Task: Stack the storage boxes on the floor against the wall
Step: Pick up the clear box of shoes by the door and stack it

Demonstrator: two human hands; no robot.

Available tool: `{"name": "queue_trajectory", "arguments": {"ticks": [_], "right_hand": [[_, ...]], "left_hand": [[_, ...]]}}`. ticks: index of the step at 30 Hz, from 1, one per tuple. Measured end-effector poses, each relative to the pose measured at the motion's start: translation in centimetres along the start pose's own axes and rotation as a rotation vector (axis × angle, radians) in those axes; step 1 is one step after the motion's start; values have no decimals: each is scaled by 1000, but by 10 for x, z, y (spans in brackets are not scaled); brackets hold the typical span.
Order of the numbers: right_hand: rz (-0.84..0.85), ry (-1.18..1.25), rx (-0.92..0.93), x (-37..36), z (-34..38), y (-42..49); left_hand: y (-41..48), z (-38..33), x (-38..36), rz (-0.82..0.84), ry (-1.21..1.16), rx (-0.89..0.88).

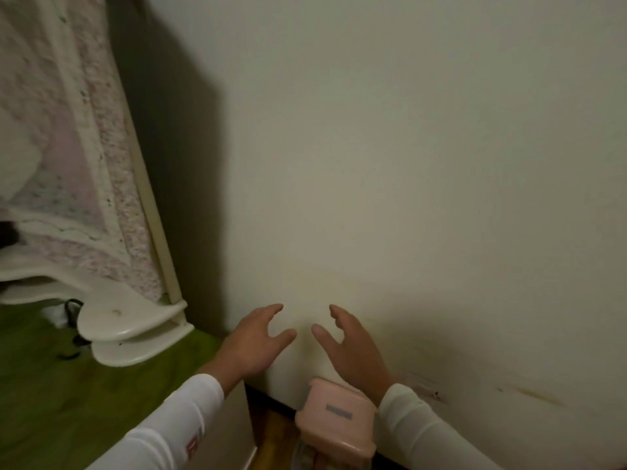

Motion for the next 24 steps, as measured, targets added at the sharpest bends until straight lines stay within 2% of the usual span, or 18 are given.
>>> {"name": "queue_trajectory", "arguments": {"ticks": [4,14,19,24], "right_hand": [[64,18,82,-25,32,-9],[281,40,307,-124,166,-54],[390,44,420,-178,245,-95],[530,41,569,-253,354,-184]], "left_hand": [[-32,16,31,-85,-11,47],[-147,93,150,-345,-86,211],[-222,133,212,-477,-90,271],[-350,190,294,-647,-108,421]]}}
Point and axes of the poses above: each hand's wrist, its own y-axis towards the middle knuckle, its own x-axis out of the back of the hand, z = x × y, the point moved 5 cm from there along y, towards the middle knuckle, and after that the axes turned 14 degrees about -y, right-handed, at the moved point
